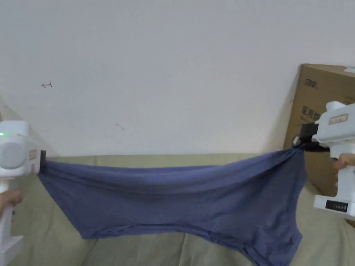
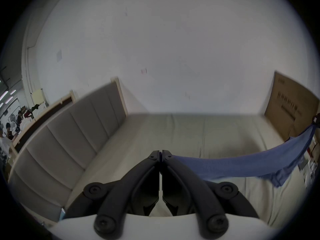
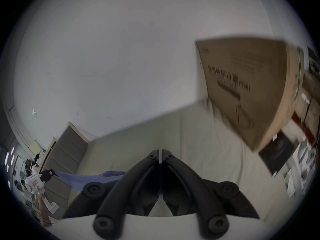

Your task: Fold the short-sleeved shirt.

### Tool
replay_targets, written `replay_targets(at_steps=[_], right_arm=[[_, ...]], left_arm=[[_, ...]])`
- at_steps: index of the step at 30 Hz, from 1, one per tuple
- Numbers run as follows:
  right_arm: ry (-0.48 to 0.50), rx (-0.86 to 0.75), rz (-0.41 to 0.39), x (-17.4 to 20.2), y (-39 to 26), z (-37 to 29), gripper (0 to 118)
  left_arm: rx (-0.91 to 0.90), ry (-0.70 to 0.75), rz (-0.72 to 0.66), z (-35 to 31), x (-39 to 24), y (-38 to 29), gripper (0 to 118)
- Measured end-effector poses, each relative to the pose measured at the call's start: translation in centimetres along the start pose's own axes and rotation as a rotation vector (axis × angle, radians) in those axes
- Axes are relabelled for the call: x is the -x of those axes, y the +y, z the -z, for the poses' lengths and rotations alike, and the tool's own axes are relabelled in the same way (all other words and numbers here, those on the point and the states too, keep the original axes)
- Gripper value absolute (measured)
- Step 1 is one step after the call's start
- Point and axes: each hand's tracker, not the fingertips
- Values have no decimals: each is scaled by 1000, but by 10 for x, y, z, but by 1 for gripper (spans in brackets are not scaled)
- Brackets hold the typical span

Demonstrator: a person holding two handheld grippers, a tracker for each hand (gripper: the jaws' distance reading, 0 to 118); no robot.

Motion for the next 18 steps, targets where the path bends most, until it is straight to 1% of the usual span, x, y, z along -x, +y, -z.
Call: replay_targets(at_steps=[2, 3, 5, 6, 7, 9, 10, 12, 14, 15, 16, 18], right_arm=[[-30, 67, 48, -20, -33, 34, 2], [-33, 110, 53, -28, -50, 50, 2], [-66, 185, 60, -40, -83, 77, 2], [-78, 216, 59, -39, -104, 82, 2], [-96, 243, 83, -43, -117, 90, 2], [-83, 277, 88, -50, -140, 97, 2], [-109, 288, 92, -50, -148, 96, 2], [-94, 288, 95, -57, -160, 88, 2], [-88, 274, 109, -58, -168, 65, 2], [-63, 265, 103, -60, -173, 54, 2], [-59, 262, 103, -60, -179, 40, 2], [-39, 236, 116, -54, -197, 1, 2]], left_arm=[[63, -21, 5, 22, -13, -36, 1], [117, -20, 11, 33, -20, -53, 1], [169, -48, 46, 55, -31, -86, 1], [214, -36, 46, 63, -37, -101, 1], [243, -45, 43, 71, -41, -115, 1], [303, -54, 20, 91, -36, -137, 1], [327, -52, 29, 94, -36, -146, 1], [323, -37, 53, 90, -28, -159, 1], [314, -44, 52, 73, -15, -171, 1], [311, -63, 43, 65, -7, -176, 1], [313, -73, 27, 57, -1, -182, 1], [302, -99, -31, 17, 16, -197, 1]])
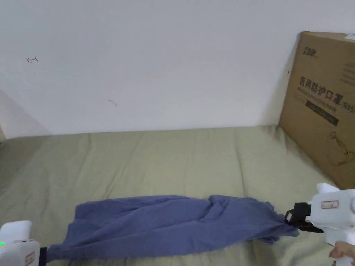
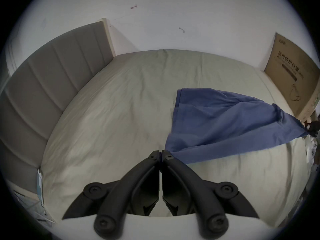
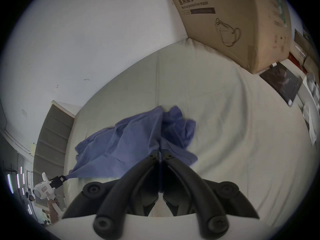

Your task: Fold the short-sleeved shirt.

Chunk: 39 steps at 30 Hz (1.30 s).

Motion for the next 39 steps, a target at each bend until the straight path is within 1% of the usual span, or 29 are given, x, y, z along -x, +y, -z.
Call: replay_targets(at_steps=[2, 4, 5, 8, 9, 10, 11, 13, 14, 15, 16, 17, 18, 19, 20, 22, 24, 25, 26, 27, 28, 29, 30, 31, 32, 36, 37, 38, 39], right_arm=[[35, -2, 9, -3, -30, -28, 2], [23, 10, -7, -1, -58, -56, 2], [18, 1, -30, -1, -77, -72, 2], [15, 10, -41, -10, -124, -112, 2], [-32, 19, -35, -11, -145, -125, 2], [-43, 27, -28, -15, -161, -138, 2], [-23, 29, -45, -19, -180, -150, 2], [-98, 40, -57, -25, -213, -169, 2], [-78, 46, -77, -29, -230, -178, 2], [-99, 61, -77, -32, -247, -186, 2], [-120, 67, -59, -43, -257, -186, 2], [-107, 72, -35, -51, -268, -190, 2], [-108, 90, 10, -58, -276, -194, 2], [-124, 84, 36, -62, -283, -198, 2], [-115, 78, 18, -67, -288, -198, 2], [-141, 62, 5, -68, -296, -202, 2], [-163, 54, 18, -72, -294, -199, 2], [-159, 50, 24, -73, -293, -198, 3], [-157, 50, 31, -74, -290, -194, 10], [-177, 55, 39, -72, -287, -191, 22], [-226, 45, 19, -72, -285, -189, 38], [-261, 39, -7, -69, -280, -187, 42], [-272, 21, -37, -66, -277, -187, 44], [-272, -4, -65, -62, -273, -188, 55], [-277, -12, -88, -56, -270, -190, 63], [-249, -62, -209, -31, -253, -197, 63], [-208, -74, -253, -25, -250, -198, 61], [-162, -95, -280, -20, -249, -197, 51], [-156, -88, -266, -15, -248, -192, 29]], left_arm=[[-9, 9, 44, -30, 8, -23, 1], [-4, 25, 95, -58, 19, -45, 1], [-15, 21, 99, -74, 28, -59, 1], [-12, 28, 87, -121, 48, -108, 1], [-16, 25, 79, -136, 58, -124, 1], [-9, 28, 76, -153, 53, -140, 1], [3, 41, 79, -166, 58, -155, 1], [22, 44, 96, -185, 68, -183, 1], [35, 53, 96, -189, 69, -195, 1], [49, 64, 103, -195, 72, -207, 1], [60, 61, 106, -200, 76, -215, 1], [69, 50, 97, -205, 80, -222, 1], [77, 34, 82, -205, 82, -227, 1], [83, 31, 61, -209, 84, -233, 1], [79, 23, 52, -214, 85, -237, 1], [71, 25, 54, -220, 86, -243, 1], [58, 26, 59, -226, 86, -245, 1], [42, 13, 56, -229, 87, -246, 7], [38, -9, 41, -228, 87, -244, 21], [38, -15, 28, -229, 87, -242, 48], [40, -8, 23, -229, 87, -238, 82], [45, -10, 11, -230, 87, -235, 89], [25, -30, -7, -231, 86, -234, 87], [-9, -68, -21, -235, 85, -230, 88], [-8, -73, -28, -237, 83, -225, 88], [-33, -115, -25, -243, 70, -211, 77], [-38, -124, -7, -241, 64, -209, 68], [-42, -131, 0, -237, 59, -207, 46], [-36, -129, -3, -228, 54, -206, 20]])
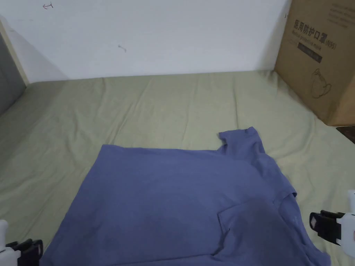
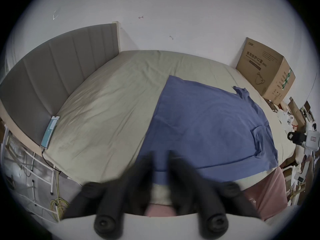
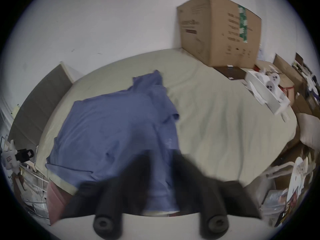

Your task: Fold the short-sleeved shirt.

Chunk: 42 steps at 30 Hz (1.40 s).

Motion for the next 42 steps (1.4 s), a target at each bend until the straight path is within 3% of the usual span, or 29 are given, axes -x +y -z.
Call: replay_targets(at_steps=[1, 2, 4, 10, 18, 19, 22, 23, 27, 32, 36, 38, 39, 40, 42], right_arm=[[-8, 4, 16, 3, -2, 5, 0], [33, 4, 67, 3, -2, 12, 0], [80, 57, 77, 4, -2, 31, 0], [97, 82, 15, 21, 33, 82, 0], [132, 79, -25, 41, 86, 147, 0], [137, 82, -20, 42, 87, 152, 0], [142, 104, -5, 44, 85, 165, 0], [147, 109, 2, 43, 83, 169, 0], [151, 137, 28, 43, 76, 177, 0], [144, 159, 55, 38, 69, 182, 0], [140, 175, 78, 31, 67, 184, 0], [141, 181, 80, 29, 69, 186, 0], [141, 184, 78, 29, 71, 186, 0], [142, 184, 73, 28, 74, 187, 0], [147, 176, 70, 23, 85, 188, 0]], left_arm=[[27, 5, -3, 10, -2, 0, 0], [65, -12, -29, 22, -4, -2, 0], [74, -62, -51, 38, -12, -5, 0], [108, -50, -15, 103, -36, 42, 0], [74, -58, -8, 242, -43, 167, 1], [83, -45, -29, 251, -48, 182, 17], [108, -26, -46, 298, -47, 214, 107], [118, -20, -32, 307, -53, 223, 111], [165, 40, 49, 361, -58, 245, 108], [218, 48, 24, 408, -58, 250, 106], [212, 48, 34, 399, -65, 243, 77], [173, 55, 124, 389, -71, 242, 31], [183, 19, 105, 384, -73, 242, 3], [189, -26, 98, 383, -76, 241, 2], [186, 41, 166, 378, -88, 238, 2]])
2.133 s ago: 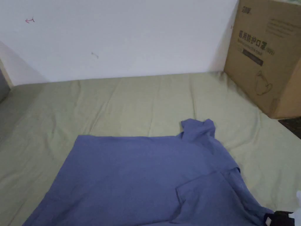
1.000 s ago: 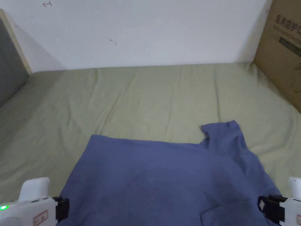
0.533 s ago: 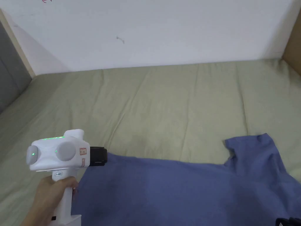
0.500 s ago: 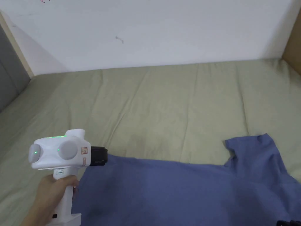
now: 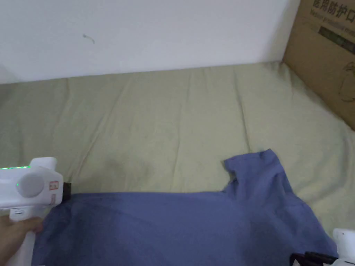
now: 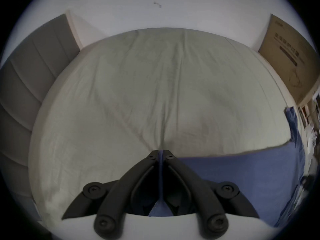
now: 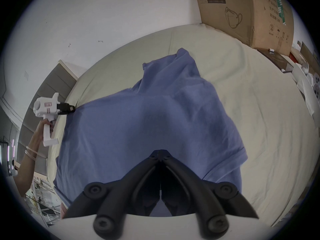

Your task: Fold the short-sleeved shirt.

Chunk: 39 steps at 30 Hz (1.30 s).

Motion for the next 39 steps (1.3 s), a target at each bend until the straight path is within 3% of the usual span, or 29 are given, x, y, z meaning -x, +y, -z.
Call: replay_targets(at_steps=[3, 5, 6, 7, 10, 12, 16, 18, 19, 20, 21, 22, 24, 25, 26, 30, 35, 39], right_arm=[[-16, -38, -2, -9, 32, -3, 4], [-69, -83, -23, -16, 61, -3, 61], [-66, -82, -21, -23, 78, 0, 82], [-66, -71, -24, -27, 93, 5, 85], [-94, -48, -41, -36, 136, 27, 85], [-122, -22, -103, -40, 157, 51, 85], [-117, 134, -11, -52, 172, 106, 85], [-83, 196, -47, -52, 165, 128, 81], [-100, 218, -53, -50, 162, 136, 73], [-159, 195, -115, -46, 159, 139, 73], [-145, 188, -113, -43, 158, 136, 72], [-155, 180, -99, -38, 160, 128, 65], [-206, 171, -194, -34, 158, 121, 19], [-188, 188, -176, -37, 159, 122, 4], [-122, 208, -106, -40, 160, 122, 4], [-139, 191, -97, -37, 163, 111, 3], [-42, 76, -33, -26, 186, 65, 3], [-20, 6, -80, -6, 209, 15, 3]], left_arm=[[-17, -2, 16, -11, 5, 5, 2], [-35, -39, -23, -21, 13, 8, 2], [-42, -43, -39, -25, 15, 8, 2], [-52, -52, -52, -29, 18, 8, 2], [-53, -62, -62, -35, 22, 10, 2], [-56, -61, -58, -38, 21, 8, 2], [-53, -51, -45, -41, 19, 6, 2], [-52, -47, -36, -42, 19, 7, 2], [-50, -46, -35, -42, 19, 6, 2], [-46, -47, -33, -43, 20, 6, 2], [-43, -46, -34, -44, 20, 6, 2], [-43, -48, -36, -46, 21, 5, 2], [-41, -50, -38, -48, 22, 5, 2], [-42, -53, -40, -50, 23, 5, 2], [-44, -58, -43, -53, 23, 4, 2], [-48, -54, -42, -71, 24, 3, 2], [-114, -52, -47, -120, 30, 14, 2], [-223, 3, -15, -177, 29, 27, 2]])
